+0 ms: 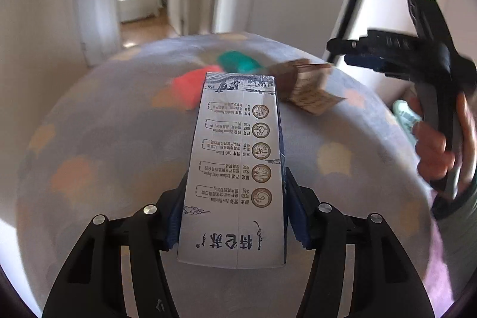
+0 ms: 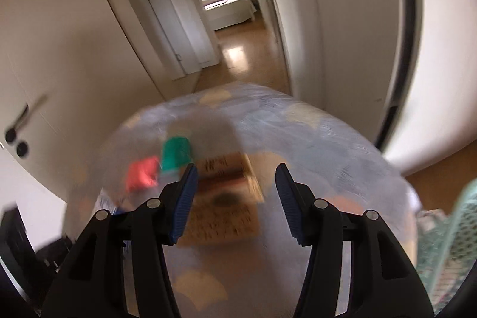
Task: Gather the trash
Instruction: 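Grasp the white-blue milk carton with left gripper while right gripper grasps the brown booklet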
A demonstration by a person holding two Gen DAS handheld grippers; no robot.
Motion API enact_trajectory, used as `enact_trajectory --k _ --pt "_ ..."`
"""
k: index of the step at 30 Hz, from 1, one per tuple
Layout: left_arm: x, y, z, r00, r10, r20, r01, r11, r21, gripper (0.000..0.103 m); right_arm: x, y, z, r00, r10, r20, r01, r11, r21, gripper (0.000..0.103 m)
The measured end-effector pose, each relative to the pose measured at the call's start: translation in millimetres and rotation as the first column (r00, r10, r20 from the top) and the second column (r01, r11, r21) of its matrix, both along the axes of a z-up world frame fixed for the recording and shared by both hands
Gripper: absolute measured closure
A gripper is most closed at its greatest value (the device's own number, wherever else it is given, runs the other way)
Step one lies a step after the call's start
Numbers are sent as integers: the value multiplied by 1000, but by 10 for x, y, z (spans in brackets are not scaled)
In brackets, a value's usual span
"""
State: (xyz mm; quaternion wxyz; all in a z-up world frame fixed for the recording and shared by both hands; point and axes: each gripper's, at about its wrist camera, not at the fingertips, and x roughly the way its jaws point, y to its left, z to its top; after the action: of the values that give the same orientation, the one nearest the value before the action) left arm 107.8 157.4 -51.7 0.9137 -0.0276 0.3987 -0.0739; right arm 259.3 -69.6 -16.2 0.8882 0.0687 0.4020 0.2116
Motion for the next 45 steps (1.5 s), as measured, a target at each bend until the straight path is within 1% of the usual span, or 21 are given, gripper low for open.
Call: enact_trajectory --k 3,6,10,14,15,17,19,22,24,25,26,28,31,33,35,37,39,40,41,43,45 --pt "-69 114 -48 999 44 9 -44 998 -44 48 150 61 -95 999 16 -47 -17 1000 -18 52" --pt "-103 183 -65 997 69 28 -66 994 -88 48 189 102 -234 989 65 -131 -62 998 26 52" --pt "-77 186 -96 996 82 39 -79 993 -86 47 -119 148 -288 974 131 -182 -118 990 79 52" --pt "-70 261 -82 992 117 36 -112 985 -132 48 -506 280 -295 958 207 -200 -189 976 103 52" --pt "-71 301 -82 991 130 34 -123 982 -144 48 -605 320 -273 953 233 -196 -215 970 109 52" --pt "-73 357 -92 990 140 27 -133 975 -181 48 -788 337 -171 955 260 -145 -249 964 91 52" --pt "-75 373 -92 990 141 29 -133 972 -195 48 -853 315 -93 965 248 -85 -245 969 40 52" --pt "-66 329 -97 990 137 35 -129 975 -179 48 -862 260 -48 977 214 -2 -214 977 -26 51" --pt "-49 283 -102 991 132 38 -124 979 -159 48 -839 276 -42 977 208 43 -204 976 -82 39" --pt "-46 268 -104 991 130 38 -123 981 -151 48 -834 302 -59 975 212 65 -204 973 -110 36" --pt "-45 268 -115 991 130 38 -124 982 -144 48 -823 345 -87 972 224 72 -214 969 -123 31" --pt "-50 257 -119 990 137 38 -130 981 -141 48 -770 436 -174 963 261 63 -250 958 -141 31" --pt "-36 299 -120 990 139 36 -133 980 -149 48 -730 545 -261 954 295 48 -280 938 -204 28" --pt "-36 301 -119 989 141 36 -134 980 -146 48 -700 665 -326 955 293 53 -267 923 -278 26" --pt "-41 290 -113 989 144 36 -138 981 -138 48 -673 695 -349 956 287 58 -260 924 -279 26" --pt "-47 283 -109 989 144 36 -138 982 -128 48 -669 670 -355 962 273 34 -254 930 -267 28" --pt "-49 267 -102 989 146 33 -141 983 -120 49 -660 660 -382 964 266 26 -249 929 -274 51" --pt "-48 248 -96 989 144 33 -140 984 -113 49 -661 642 -402 965 263 18 -248 930 -272 56" --pt "-54 223 -85 990 139 36 -135 985 -103 49 -670 621 -415 967 254 20 -239 931 -275 65" --pt "-81 180 -62 990 133 43 -128 987 -99 49 -710 576 -409 968 249 26 -234 937 -259 76" --pt "-111 114 -40 991 124 46 -119 988 -100 49 -770 535 -386 971 238 38 -223 946 -238 82"
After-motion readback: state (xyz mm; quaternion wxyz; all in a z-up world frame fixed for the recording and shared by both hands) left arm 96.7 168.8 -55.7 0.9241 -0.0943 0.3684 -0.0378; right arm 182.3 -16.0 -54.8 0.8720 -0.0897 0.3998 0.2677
